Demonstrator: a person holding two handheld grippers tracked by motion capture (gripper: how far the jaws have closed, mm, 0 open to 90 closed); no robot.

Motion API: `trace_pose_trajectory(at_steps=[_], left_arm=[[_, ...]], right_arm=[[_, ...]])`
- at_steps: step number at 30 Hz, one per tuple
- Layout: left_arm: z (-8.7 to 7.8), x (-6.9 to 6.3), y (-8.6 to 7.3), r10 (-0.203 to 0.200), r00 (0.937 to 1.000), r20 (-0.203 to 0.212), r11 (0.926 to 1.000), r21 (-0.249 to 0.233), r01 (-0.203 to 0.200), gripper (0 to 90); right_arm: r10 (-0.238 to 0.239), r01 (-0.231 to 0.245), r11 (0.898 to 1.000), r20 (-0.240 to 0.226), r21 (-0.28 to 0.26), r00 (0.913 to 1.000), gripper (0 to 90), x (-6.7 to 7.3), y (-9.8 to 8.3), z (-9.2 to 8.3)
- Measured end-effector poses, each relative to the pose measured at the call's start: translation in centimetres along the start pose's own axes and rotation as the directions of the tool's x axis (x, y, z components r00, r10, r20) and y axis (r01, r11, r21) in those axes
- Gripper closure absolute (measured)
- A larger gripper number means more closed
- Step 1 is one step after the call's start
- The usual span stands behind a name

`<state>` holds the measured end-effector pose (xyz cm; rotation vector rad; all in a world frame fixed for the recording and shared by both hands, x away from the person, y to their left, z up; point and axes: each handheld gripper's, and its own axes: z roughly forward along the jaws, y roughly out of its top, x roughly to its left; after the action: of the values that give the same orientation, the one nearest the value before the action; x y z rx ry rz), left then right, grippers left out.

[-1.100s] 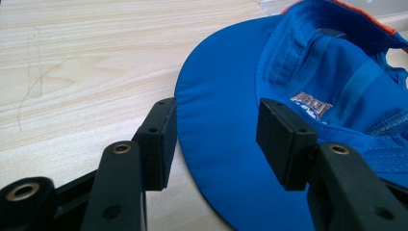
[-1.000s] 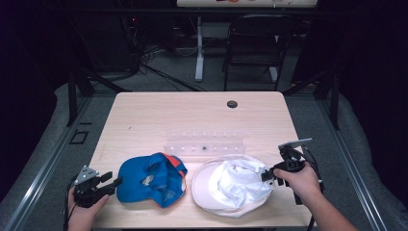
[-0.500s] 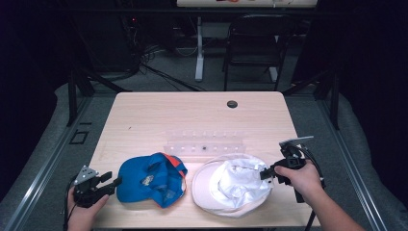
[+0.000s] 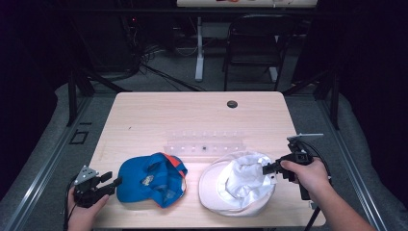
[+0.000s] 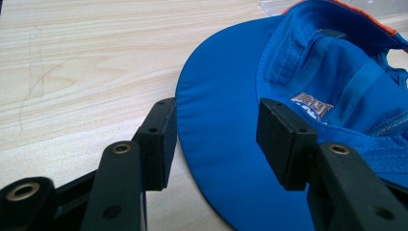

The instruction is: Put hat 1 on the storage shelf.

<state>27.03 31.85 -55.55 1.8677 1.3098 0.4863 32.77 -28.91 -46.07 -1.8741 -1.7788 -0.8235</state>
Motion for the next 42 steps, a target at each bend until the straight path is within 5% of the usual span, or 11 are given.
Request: trace_pose_trajectory(at_steps=[5,21,42], left_arm=[[0.0,0.0,0.0,-0.003,1.0000,-0.002,1.0000,-0.005,0.003,49.8],[-0.2,0.0,0.0,-0.001,1.0000,-0.005,1.0000,0.003,0.001,49.8],[-0.2,-0.1,0.0,0.000,1.0000,-0.007,0.9999,-0.012,0.000,49.8]], right_arm=[[0.002,-0.003,1.000,-0.073,-0.020,0.9974,81.1,1.2,0.4,-0.9],[-0.022,0.011,0.998,-0.165,-0.067,0.9860,81.3,5.6,1.4,-3.9],[0.017,-0.061,0.985,-0.262,-0.162,0.9650,81.4,7.3,2.5,-7.0]])
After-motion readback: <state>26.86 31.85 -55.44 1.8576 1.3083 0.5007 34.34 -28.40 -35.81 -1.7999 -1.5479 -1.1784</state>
